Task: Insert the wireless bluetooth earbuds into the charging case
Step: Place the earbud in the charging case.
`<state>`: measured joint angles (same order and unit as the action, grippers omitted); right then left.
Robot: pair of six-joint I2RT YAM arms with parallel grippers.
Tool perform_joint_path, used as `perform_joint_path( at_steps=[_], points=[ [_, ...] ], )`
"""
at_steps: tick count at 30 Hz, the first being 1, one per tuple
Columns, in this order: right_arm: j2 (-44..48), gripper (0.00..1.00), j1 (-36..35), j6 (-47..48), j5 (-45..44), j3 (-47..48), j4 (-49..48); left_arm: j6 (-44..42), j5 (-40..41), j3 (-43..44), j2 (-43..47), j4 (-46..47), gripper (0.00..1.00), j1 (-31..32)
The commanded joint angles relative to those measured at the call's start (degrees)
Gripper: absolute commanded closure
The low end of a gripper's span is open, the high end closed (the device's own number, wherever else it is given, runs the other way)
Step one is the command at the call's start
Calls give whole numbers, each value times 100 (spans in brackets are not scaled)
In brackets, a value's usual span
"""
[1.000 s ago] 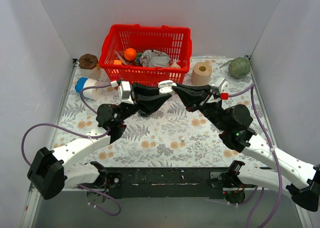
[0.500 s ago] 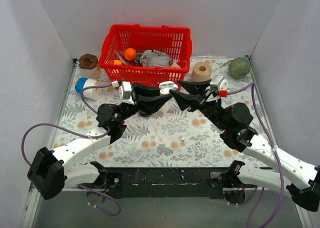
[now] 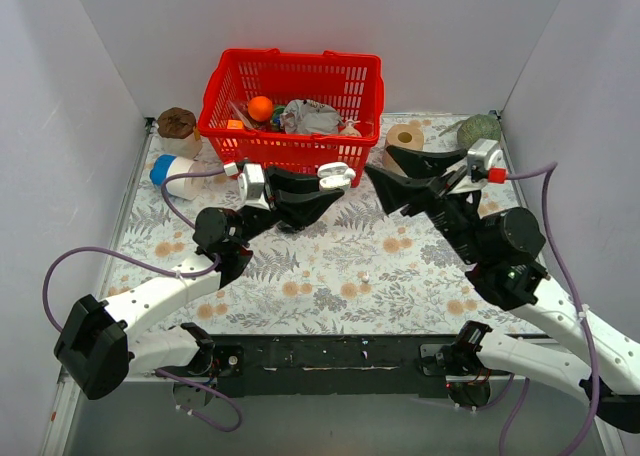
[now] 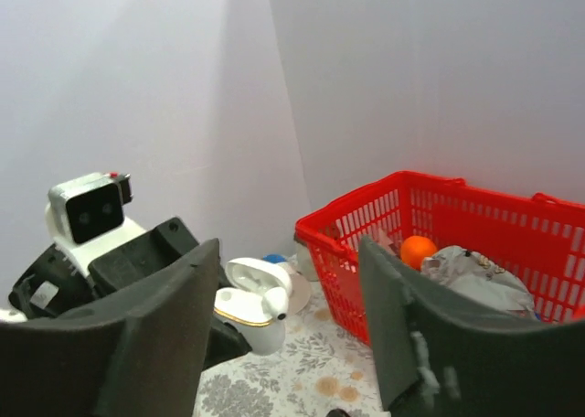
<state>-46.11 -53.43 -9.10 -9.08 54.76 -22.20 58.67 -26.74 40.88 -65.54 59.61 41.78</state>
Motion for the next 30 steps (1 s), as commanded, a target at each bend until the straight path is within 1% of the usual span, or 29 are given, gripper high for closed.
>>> perform_joint_path(
  at_steps=[1, 2, 3, 4, 5, 13, 20, 30],
  points=[
    [146, 43, -36, -101, -1041, 403, 531, -163, 90, -72, 252, -160, 100, 32],
    [68, 54, -36, -66, -1113, 491, 680, -163, 82, -72, 269, -178, 100, 32],
    [6, 77, -36, -65, -1166, 657, 1099, -198, 55, -72, 287, -213, 100, 41],
    [-47, 89, -36, -22, -1175, 737, 1251, -199, 38, -72, 313, -248, 100, 32],
    [-126, 98, -36, 22, -1140, 799, 1409, -216, 29, -72, 348, -266, 100, 32],
    [-724, 99, -36, 225, -446, 1545, 2675, -374, -7, -54, 437, -503, 100, 41],
    [-865, 99, -36, 190, -200, 1617, 2896, -401, 20, -37, 410, -530, 100, 41],
    [-742, 99, -45, 163, -41, 1555, 2861, -374, 20, -28, 358, -521, 100, 41]
  ],
)
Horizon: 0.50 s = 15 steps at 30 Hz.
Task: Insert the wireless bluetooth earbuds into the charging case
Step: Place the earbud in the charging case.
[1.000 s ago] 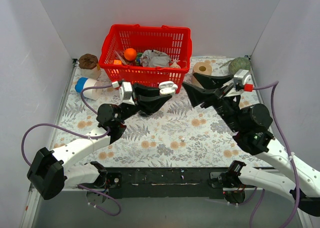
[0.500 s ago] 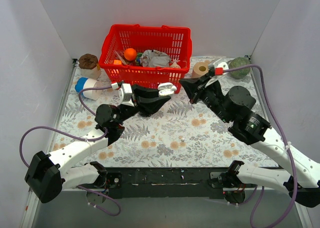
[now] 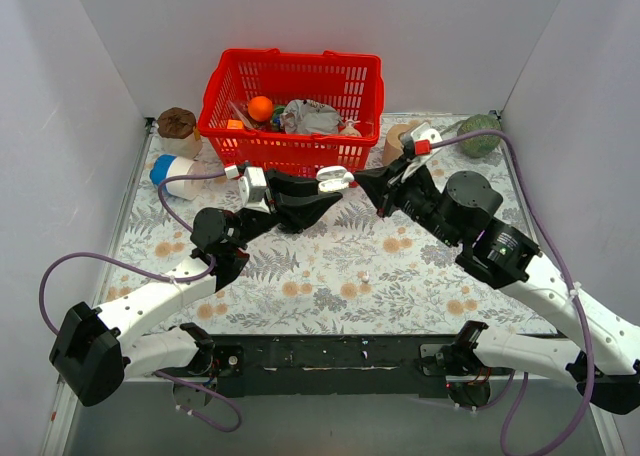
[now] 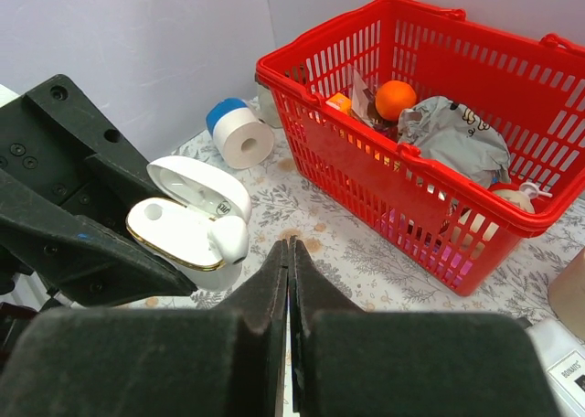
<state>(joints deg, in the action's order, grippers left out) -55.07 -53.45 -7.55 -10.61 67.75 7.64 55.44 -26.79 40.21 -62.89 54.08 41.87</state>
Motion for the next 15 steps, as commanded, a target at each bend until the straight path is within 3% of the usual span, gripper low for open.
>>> perform_joint_path(
  at_steps=[1, 15],
  points=[
    [163, 99, -51, 8, 103, 248, -140, -42, 33, 40, 76, 41, 100, 32],
    [216, 99, -130, 25, 367, 221, -237, -7, 42, 49, -12, 93, 100, 41]
  ],
)
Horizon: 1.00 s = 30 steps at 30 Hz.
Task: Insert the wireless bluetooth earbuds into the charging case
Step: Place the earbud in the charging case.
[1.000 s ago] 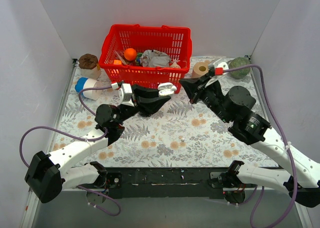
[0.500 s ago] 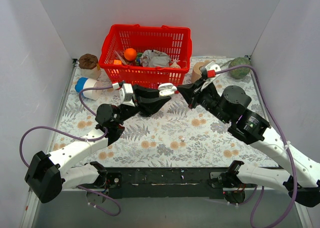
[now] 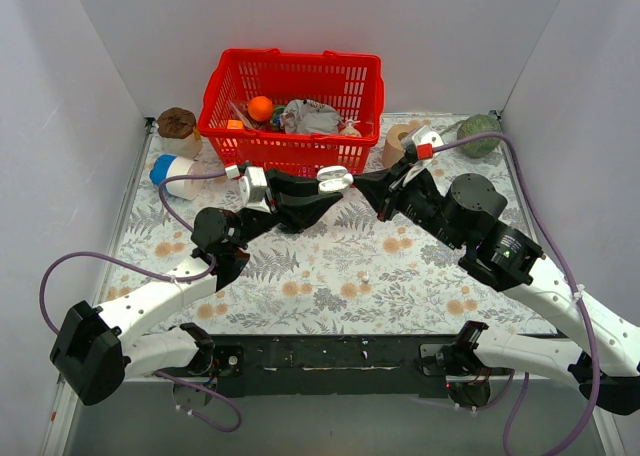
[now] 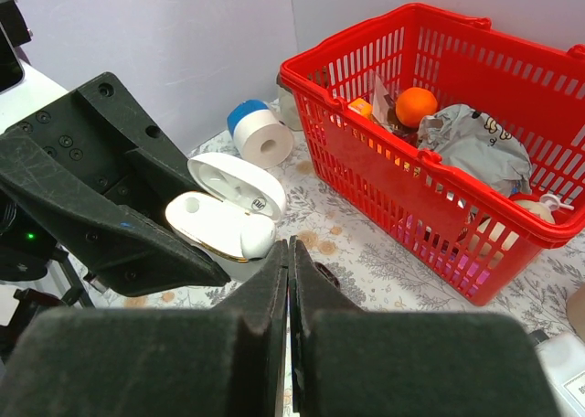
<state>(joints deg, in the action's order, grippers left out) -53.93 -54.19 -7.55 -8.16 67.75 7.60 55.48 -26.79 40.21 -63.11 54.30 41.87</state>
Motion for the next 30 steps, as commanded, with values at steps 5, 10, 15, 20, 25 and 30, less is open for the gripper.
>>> perform_joint_path(
  at_steps=[5, 10, 15, 20, 25, 30],
  points=[
    [93, 99, -100, 26, 183, 265, -232, -29, 51, 58, -26, 54, 100, 41],
    [67, 99, -188, 8, 210, 274, -232, -29, 68, 84, -52, 54, 100, 50],
    [76, 99, -311, 8, 114, 283, -206, -55, 165, 93, -70, 28, 100, 50],
    [111, 99, -364, 8, 17, 292, -153, -20, 349, 93, -105, 28, 100, 50],
    [269, 99, -373, 60, -422, 274, -109, 50, 332, -39, -52, 230, 100, 50],
    [296, 99, -373, 157, -607, 397, -13, 50, 244, -66, -26, 212, 100, 50]
  ],
)
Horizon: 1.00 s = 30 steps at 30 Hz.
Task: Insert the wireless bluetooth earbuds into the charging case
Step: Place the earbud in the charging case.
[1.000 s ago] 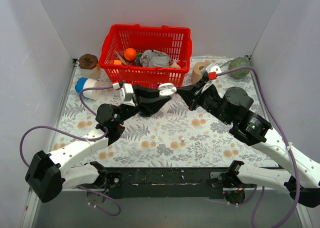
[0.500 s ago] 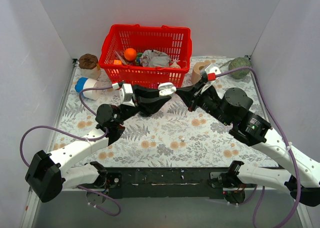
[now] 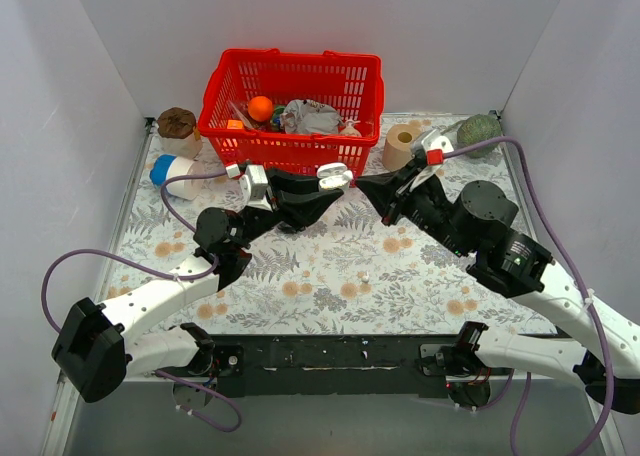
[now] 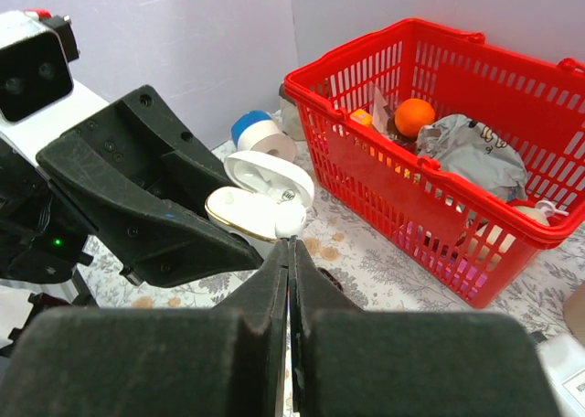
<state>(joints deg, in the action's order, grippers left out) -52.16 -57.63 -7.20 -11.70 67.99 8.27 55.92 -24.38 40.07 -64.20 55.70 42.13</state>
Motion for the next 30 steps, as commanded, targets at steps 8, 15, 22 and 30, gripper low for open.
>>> perform_joint_path(
  at_steps=[8, 15, 22, 30],
  points=[
    [5, 99, -29, 193, -315, 443, -28, -11, -67, -52, 136, 20, 100, 23],
    [-145, 99, -29, 131, -60, 496, -71, -11, -111, -35, 127, 11, 100, 23],
    [-259, 99, -29, 87, 116, 540, -71, 6, -111, -9, 101, 11, 100, 23],
    [-303, 99, -38, 79, 178, 593, -71, 33, -120, -8, 83, 20, 100, 23]
  ],
)
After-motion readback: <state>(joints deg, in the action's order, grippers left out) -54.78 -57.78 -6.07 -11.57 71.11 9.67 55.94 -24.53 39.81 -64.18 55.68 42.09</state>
